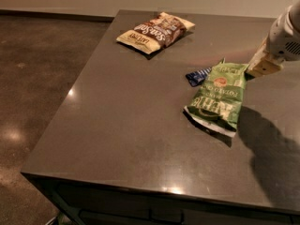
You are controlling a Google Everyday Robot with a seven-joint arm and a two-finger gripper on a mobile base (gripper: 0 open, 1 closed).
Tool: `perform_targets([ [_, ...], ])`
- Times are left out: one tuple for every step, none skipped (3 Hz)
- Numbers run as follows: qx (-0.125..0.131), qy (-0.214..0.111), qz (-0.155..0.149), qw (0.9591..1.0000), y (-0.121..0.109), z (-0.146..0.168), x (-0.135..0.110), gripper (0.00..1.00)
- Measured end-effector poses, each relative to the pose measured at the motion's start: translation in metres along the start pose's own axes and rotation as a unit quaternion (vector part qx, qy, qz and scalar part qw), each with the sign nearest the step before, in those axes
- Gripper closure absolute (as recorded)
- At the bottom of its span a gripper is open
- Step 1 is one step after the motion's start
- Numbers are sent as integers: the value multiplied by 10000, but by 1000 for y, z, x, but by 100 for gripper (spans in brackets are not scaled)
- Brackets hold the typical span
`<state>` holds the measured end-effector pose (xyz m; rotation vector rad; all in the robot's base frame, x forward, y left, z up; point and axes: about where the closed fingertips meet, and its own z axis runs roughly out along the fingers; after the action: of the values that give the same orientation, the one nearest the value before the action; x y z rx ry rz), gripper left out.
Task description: Move green jalapeno chip bag near rxbar blueberry
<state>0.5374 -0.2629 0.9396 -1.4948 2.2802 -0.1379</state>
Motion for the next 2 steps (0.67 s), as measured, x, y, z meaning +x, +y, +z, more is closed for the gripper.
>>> perform_targets([
  [-93, -114, -50, 9999, 6, 10, -10, 24],
  [-112, -138, -66, 9998, 8, 12, -12, 2],
])
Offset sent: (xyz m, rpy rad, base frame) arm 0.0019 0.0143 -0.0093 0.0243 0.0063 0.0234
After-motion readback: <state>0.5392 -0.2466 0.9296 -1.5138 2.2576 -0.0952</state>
